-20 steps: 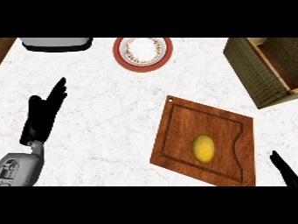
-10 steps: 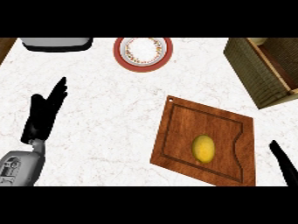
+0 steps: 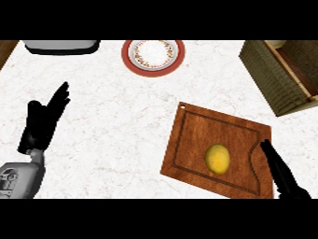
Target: Pick the lemon from the cutting board and place it in the basket
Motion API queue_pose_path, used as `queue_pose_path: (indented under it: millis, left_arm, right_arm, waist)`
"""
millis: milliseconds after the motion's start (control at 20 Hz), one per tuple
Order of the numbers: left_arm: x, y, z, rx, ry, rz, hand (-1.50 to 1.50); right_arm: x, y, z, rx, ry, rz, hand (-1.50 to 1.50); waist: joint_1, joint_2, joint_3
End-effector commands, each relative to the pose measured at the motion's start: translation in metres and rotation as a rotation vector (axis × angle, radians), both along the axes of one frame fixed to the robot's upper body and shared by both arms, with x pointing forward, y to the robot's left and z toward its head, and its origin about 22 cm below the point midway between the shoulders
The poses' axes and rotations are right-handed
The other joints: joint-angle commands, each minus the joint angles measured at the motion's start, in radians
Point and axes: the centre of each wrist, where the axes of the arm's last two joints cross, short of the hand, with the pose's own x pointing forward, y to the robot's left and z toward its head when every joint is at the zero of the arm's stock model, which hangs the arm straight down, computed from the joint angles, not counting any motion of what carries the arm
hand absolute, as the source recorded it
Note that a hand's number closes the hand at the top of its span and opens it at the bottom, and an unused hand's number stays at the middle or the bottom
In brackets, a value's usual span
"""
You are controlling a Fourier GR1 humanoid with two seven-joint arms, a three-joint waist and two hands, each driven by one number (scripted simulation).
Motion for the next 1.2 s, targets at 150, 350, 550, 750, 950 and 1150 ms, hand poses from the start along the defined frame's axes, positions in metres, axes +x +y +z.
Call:
queue_pose_path:
  millis: [150, 350, 550, 750, 950, 1150]
  left_arm:
    - [-0.001, 0.005, -0.003, -0.007, 0.002, 0.005, 0.00]
    - [0.021, -0.012, -0.009, -0.013, 0.013, 0.004, 0.00]
    - [0.001, -0.010, 0.000, 0.001, 0.002, 0.000, 0.00]
    - [0.007, -0.026, 0.000, -0.012, 0.009, 0.007, 0.00]
    - [0.000, -0.011, 0.010, -0.007, -0.001, -0.006, 0.00]
    - [0.010, -0.011, 0.001, -0.003, 0.006, 0.004, 0.00]
  right_arm:
    - [0.022, -0.007, -0.007, -0.020, -0.013, -0.018, -1.50]
    - [0.024, 0.017, -0.030, 0.000, -0.025, 0.016, -1.50]
    - [0.027, 0.019, -0.025, -0.021, 0.004, 0.012, -1.50]
    - [0.047, 0.015, -0.014, 0.002, -0.027, 0.007, -1.50]
    - [0.069, 0.026, -0.047, -0.011, 0.007, 0.003, -1.50]
    - [0.054, 0.028, -0.057, -0.016, 0.056, 0.011, -1.50]
  waist:
    - [0.000, 0.000, 0.000]
    - [-0.004, 0.001, 0.000]
    - [-0.001, 0.000, 0.000]
    - [-0.001, 0.000, 0.000]
    - [0.003, 0.000, 0.000]
    - [0.000, 0.000, 0.000]
